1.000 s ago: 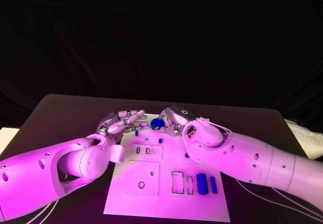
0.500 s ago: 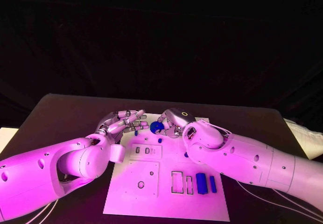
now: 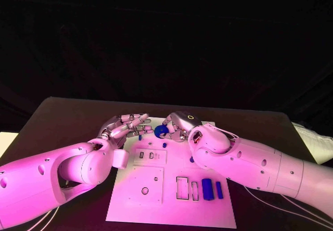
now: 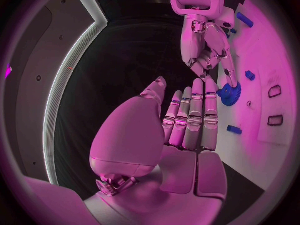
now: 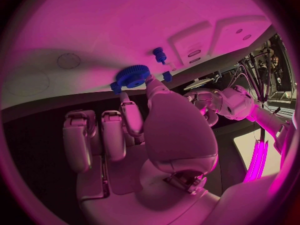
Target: Assemble the parts on the task board
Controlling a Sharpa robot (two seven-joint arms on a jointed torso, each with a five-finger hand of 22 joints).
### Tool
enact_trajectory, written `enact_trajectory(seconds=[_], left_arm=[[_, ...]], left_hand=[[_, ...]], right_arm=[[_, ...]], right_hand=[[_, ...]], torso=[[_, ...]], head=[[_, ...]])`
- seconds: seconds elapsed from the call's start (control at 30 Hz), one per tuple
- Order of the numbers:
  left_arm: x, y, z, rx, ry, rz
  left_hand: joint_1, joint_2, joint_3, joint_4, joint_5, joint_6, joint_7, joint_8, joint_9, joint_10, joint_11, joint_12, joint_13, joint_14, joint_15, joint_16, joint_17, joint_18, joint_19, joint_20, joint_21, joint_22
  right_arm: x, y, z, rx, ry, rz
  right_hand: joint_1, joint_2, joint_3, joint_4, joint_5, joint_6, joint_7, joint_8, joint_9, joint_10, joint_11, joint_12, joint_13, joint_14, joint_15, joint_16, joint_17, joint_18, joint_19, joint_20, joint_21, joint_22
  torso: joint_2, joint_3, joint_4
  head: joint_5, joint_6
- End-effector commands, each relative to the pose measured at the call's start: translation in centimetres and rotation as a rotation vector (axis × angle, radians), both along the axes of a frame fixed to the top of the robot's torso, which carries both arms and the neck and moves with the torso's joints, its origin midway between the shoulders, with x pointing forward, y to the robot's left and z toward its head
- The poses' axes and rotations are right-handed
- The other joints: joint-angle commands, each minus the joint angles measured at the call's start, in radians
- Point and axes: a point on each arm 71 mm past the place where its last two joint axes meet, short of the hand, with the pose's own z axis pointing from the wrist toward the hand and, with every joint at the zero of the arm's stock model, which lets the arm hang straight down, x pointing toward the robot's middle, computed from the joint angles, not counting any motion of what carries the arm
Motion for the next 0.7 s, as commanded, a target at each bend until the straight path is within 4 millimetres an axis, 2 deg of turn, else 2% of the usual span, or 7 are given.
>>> enact_trajectory(seconds=[0.03,0.1,0.23,0.4,0.47,0.57,0.7], left_arm=[[-0.1,-0.3,0.1,-0.012,-0.004,-0.020],[-0.1,-0.3,0.2,-0.014,-0.004,-0.022],[0.0,-0.1,0.2,-0.021,-0.008,-0.026],[0.3,0.0,0.1,-0.019,-0.011,-0.024],[0.4,0.1,0.0,-0.017,-0.011,-0.020],[0.6,0.2,-0.1,-0.014,-0.014,-0.016],[0.8,0.1,-0.2,-0.009,-0.020,-0.016]], left_hand=[[0.003,0.009,0.001,-0.008,-0.003,-0.004,0.003,-0.004,-0.001,-0.003,0.005,-0.002,-0.001,-0.009,-0.002,-0.005,0.001,0.010,-0.001,0.003,-0.005,-0.001],[0.003,0.009,0.001,-0.008,-0.003,-0.004,0.003,-0.004,-0.001,-0.003,0.005,-0.002,-0.001,-0.009,-0.002,-0.005,0.001,0.010,-0.001,0.003,-0.005,-0.001],[0.002,0.007,0.000,-0.010,-0.005,-0.006,0.003,-0.005,-0.001,-0.005,0.005,-0.003,-0.001,-0.010,-0.001,-0.006,0.002,0.010,-0.001,0.003,-0.006,-0.002],[0.004,0.006,0.001,-0.018,-0.006,0.001,-0.004,-0.002,0.000,0.004,0.000,0.000,0.001,-0.007,-0.004,-0.007,0.007,0.011,0.001,0.003,-0.007,-0.003],[0.007,0.009,0.004,-0.024,-0.006,0.006,-0.007,0.000,0.001,0.010,-0.003,0.003,0.001,-0.004,-0.006,-0.007,0.010,0.012,0.003,0.002,-0.006,-0.004],[0.007,0.012,0.009,-0.031,-0.007,0.015,-0.013,0.002,0.001,0.023,-0.010,0.005,0.002,0.032,-0.018,0.011,0.024,0.014,0.031,-0.008,0.009,0.002],[0.010,0.014,0.014,-0.036,-0.006,0.024,-0.019,0.004,0.002,0.033,-0.015,0.007,0.002,0.039,-0.023,0.013,0.030,0.013,0.039,-0.014,0.014,0.004]], right_arm=[[0.0,-0.3,-0.1,0.019,0.023,-0.008],[0.0,-0.8,0.1,0.072,-0.001,-0.014],[-0.6,-2.7,0.9,0.256,-0.056,0.006],[-1.3,-6.1,1.6,0.374,-0.040,0.087],[-1.8,-8.2,1.8,0.371,-0.018,0.121],[-2.0,-10.7,1.6,0.346,0.034,0.137],[-2.2,-13.4,1.0,0.312,0.087,0.128]], right_hand=[[-0.019,0.007,-0.001,0.006,0.009,0.005,-0.001,0.001,0.002,-0.003,0.002,0.002,0.014,0.072,0.004,-0.003,0.102,-0.013,0.033,0.008,-0.005,0.163],[-0.026,0.015,0.000,0.005,0.022,0.009,-0.002,0.002,0.002,-0.002,0.001,0.004,0.016,0.072,0.003,-0.003,0.102,-0.013,0.034,0.008,-0.005,0.164],[0.003,0.036,0.017,-0.013,0.071,0.009,-0.003,-0.001,0.001,-0.013,0.000,-0.017,0.003,0.068,0.001,-0.014,0.084,-0.011,0.028,0.007,-0.009,0.155],[0.069,0.041,0.041,-0.059,0.090,0.004,-0.001,0.000,0.001,-0.026,0.000,-0.037,-0.009,0.065,0.001,-0.022,0.072,-0.006,0.015,0.006,-0.017,0.136],[0.089,0.031,0.044,-0.081,0.093,0.011,-0.002,0.002,0.002,-0.029,-0.001,-0.041,-0.011,0.065,0.000,-0.022,0.073,-0.005,0.011,0.005,-0.019,0.131],[0.099,0.020,0.041,-0.095,0.089,0.020,-0.003,0.005,0.004,-0.028,-0.002,-0.037,-0.009,0.066,0.000,-0.020,0.078,-0.006,0.012,0.005,-0.019,0.133],[0.105,0.012,0.036,-0.106,0.082,0.028,-0.005,0.007,0.004,-0.026,-0.004,-0.035,-0.007,0.066,-0.001,-0.019,0.081,-0.006,0.014,0.004,-0.018,0.136]], torso=[[0.000,0.0006,0.0002],[0.000,0.0014,-0.0004],[-0.003,0.0022,-0.0099],[-0.013,0.0110,-0.0252],[-0.020,0.0163,-0.0375],[-0.028,0.0214,-0.0487],[-0.036,0.0303,-0.0580]], head=[[-0.001,0.002],[-0.004,0.003],[-0.007,0.008],[-0.003,0.013],[0.003,0.015],[-0.001,0.020],[0.003,0.020]])
